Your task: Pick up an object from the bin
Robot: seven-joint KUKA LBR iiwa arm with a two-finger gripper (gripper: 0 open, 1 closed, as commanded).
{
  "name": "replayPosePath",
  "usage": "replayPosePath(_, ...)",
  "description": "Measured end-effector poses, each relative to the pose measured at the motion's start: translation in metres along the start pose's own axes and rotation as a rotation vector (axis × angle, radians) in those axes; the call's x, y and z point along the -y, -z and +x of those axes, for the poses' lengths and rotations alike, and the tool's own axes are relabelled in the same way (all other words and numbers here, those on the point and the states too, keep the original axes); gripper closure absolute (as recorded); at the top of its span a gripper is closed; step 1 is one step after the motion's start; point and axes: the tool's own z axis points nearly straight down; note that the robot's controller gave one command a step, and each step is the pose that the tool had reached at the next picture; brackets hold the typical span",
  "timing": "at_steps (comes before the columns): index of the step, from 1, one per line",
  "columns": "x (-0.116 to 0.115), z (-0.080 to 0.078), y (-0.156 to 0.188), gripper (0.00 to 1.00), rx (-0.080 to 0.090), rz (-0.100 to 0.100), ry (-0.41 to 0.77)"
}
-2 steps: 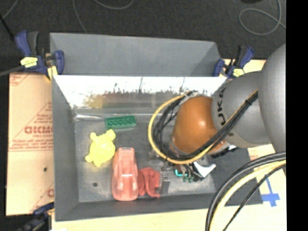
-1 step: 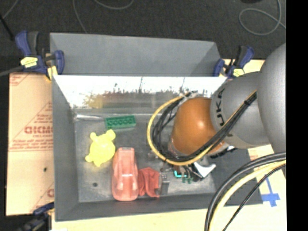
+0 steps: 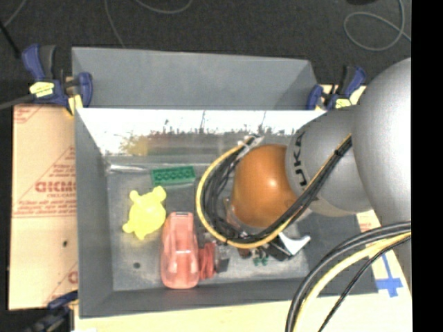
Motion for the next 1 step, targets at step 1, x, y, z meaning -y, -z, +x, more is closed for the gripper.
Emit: replayPosePath(1,0.0,0.0,0.0,1.0,0.0,0.0,-0.001)
